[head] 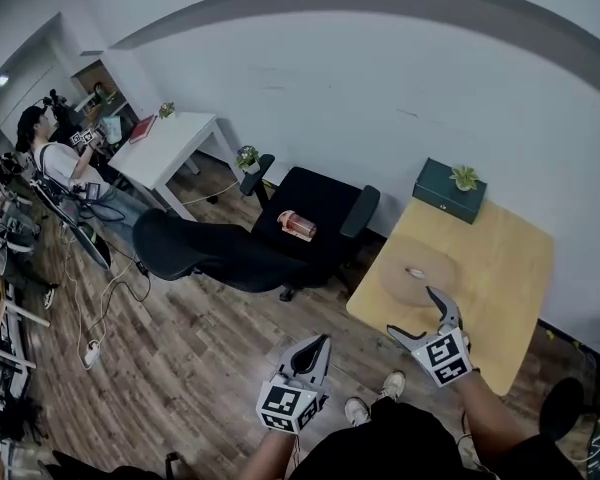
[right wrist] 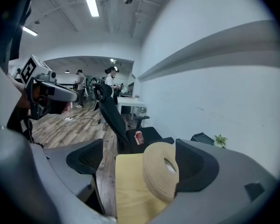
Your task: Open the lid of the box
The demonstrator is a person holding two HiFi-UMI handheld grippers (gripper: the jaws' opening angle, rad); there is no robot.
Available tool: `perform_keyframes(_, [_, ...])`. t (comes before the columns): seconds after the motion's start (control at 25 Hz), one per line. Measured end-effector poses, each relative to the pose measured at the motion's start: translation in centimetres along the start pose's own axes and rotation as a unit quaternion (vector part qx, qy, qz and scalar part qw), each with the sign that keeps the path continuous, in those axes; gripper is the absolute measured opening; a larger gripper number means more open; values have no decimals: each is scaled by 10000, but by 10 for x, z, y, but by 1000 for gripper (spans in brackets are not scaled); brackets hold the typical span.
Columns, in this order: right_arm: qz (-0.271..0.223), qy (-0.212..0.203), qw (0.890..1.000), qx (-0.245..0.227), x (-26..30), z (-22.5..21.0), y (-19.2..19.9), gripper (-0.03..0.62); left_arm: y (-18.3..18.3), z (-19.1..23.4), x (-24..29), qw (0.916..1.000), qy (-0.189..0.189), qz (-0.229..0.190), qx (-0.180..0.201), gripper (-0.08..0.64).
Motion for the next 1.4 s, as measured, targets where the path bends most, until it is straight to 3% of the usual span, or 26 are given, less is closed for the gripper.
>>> perform_keyframes(0.4, [1539,-724,9847,-380,58,-30,40,477,-4,14,37,9999,-90,77,-100,18])
perform_keyframes(0.88, [2481,-1276,9586,-573,107,-49,67,476,-7,13,69,9996,-172,167,-160,18])
perform_keyframes(1.04, [2742,-1375,9500,-578,119,-54,74,510,-5,14,76,9994,-238,204,-169,18])
perform_keyframes(1.16, [2771,-1399,9488,-593,125,-57,72,512,-5,14,81,9993,-272,210,-146,18])
perform_keyframes(1.4, [3102,-1456,9363,-770,133,-57,77,494,-10,9,93,9994,-243,154,-217,18])
Point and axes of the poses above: the fingertips, and each gripper's own axes: x forward along the fingers, z to its left, y out of its underside, the point moved 5 cm from there along -x, backward along the fingers, and after that the axes turned 2 degrees about z, right-handed, at the moved point
